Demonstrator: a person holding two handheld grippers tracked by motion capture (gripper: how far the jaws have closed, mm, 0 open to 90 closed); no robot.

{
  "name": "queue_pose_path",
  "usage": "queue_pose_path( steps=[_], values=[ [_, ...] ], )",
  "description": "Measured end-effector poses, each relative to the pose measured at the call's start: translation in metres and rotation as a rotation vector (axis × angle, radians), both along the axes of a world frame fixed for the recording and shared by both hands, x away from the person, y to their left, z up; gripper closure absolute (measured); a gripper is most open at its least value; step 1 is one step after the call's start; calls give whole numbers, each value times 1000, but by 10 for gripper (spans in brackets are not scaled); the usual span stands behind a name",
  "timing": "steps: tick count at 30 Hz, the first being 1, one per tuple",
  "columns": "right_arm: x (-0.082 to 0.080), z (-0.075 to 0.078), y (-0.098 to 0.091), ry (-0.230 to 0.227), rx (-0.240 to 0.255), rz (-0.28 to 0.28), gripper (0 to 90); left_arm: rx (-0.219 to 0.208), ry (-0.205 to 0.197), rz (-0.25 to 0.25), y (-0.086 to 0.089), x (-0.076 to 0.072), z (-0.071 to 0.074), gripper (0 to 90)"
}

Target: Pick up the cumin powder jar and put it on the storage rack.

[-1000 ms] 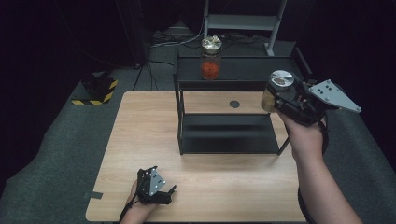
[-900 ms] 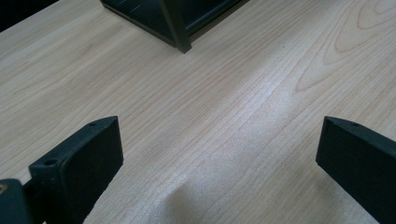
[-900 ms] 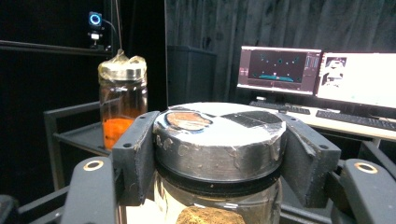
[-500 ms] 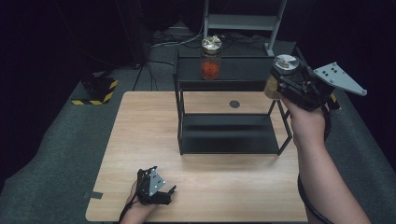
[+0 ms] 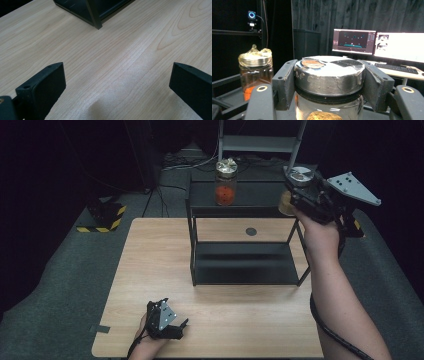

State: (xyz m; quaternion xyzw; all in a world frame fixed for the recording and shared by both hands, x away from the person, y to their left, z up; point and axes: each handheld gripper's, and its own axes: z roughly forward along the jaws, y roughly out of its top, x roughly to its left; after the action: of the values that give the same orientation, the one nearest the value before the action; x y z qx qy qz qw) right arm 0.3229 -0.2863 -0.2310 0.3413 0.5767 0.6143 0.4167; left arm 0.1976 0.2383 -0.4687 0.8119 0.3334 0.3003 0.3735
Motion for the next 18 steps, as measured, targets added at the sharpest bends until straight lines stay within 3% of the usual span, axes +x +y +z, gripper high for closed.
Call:
queue_pose_path(
  steps=[18],
  values=[
    [32,3,21,8,-4,-38,345,-18,1,-4,4,0,-1,9]
  ],
)
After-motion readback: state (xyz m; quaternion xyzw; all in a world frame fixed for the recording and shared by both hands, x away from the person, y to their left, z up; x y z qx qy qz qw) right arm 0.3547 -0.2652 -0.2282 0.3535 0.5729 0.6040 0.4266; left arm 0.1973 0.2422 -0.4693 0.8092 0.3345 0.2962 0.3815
